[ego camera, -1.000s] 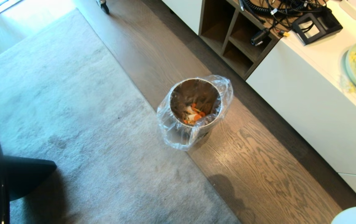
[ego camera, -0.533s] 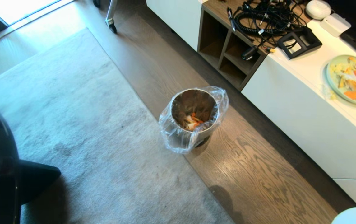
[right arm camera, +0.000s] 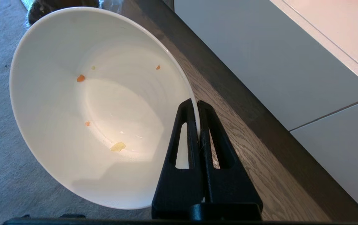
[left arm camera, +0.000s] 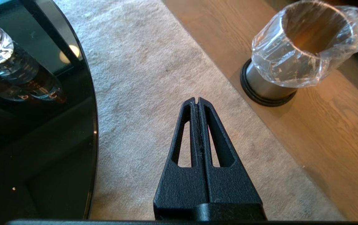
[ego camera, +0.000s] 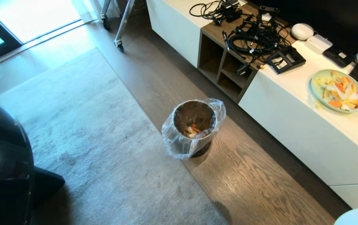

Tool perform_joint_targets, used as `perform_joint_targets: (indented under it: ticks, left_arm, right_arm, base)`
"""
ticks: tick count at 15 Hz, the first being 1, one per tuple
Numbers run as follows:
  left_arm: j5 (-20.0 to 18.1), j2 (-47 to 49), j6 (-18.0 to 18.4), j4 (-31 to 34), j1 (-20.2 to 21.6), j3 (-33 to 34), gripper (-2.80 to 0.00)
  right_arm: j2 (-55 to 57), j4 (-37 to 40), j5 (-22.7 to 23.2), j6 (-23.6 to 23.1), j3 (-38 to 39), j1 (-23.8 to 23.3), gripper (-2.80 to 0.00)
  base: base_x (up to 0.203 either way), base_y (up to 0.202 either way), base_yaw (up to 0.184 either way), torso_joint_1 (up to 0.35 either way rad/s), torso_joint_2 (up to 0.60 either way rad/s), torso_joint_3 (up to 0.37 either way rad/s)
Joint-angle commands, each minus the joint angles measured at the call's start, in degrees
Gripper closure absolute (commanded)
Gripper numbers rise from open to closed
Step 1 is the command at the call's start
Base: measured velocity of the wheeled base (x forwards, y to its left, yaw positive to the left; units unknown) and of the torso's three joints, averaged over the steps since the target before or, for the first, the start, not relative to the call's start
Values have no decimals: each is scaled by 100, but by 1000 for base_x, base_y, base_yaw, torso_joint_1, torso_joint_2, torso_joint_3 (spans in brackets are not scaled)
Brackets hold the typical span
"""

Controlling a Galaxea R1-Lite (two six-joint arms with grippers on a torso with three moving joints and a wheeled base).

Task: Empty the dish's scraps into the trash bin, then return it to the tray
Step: Put the bowl back to the table

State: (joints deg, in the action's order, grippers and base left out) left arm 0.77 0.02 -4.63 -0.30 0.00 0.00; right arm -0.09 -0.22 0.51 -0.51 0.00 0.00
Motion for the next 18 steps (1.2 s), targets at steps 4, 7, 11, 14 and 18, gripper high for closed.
perform_joint_targets:
  ticks: [4, 7, 11, 14, 18]
  left_arm:
    - [2, -2, -3, -5, 0, 0, 0]
    - [2, -2, -11, -5, 0, 0, 0]
    - [2, -2, -11, -5, 0, 0, 0]
    - [2, -2, -11, -5, 0, 0, 0]
    - [2, -2, -11, -5, 0, 0, 0]
  right_arm:
    - [9, -4, 2, -2, 0, 0, 0]
    - [9, -4, 2, -2, 0, 0, 0]
    - [9, -4, 2, -2, 0, 0, 0]
    - [9, -4, 2, -2, 0, 0, 0]
    - [9, -4, 2, -2, 0, 0, 0]
  base:
    - [0, 0, 0, 3, 1, 206]
    - [0, 0, 0, 5, 3, 198]
    - [0, 0, 0, 3, 4, 208]
    - [0, 0, 0, 1, 1, 198]
    - [0, 0, 0, 2, 2, 202]
